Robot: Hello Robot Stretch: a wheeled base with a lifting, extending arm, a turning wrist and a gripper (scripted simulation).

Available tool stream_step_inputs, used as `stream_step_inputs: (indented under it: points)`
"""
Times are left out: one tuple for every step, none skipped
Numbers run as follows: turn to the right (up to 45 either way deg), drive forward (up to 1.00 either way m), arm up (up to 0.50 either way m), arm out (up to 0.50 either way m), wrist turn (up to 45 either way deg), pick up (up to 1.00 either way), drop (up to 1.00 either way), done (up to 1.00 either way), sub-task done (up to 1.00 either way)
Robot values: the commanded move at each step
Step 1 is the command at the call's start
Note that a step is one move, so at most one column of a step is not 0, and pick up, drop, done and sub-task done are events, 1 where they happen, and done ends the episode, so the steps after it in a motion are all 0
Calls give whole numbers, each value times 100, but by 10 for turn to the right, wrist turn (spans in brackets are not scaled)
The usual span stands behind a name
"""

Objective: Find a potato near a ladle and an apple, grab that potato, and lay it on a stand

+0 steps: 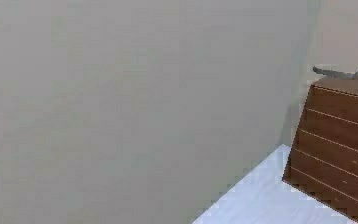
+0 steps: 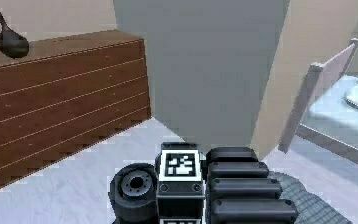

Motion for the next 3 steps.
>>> stream_step_inputs:
  points:
    - [450,0,0,0,0,0,0,0,0]
    - [120,0,0,0,0,0,0,0,0]
    - [-450,0,0,0,0,0,0,0,0]
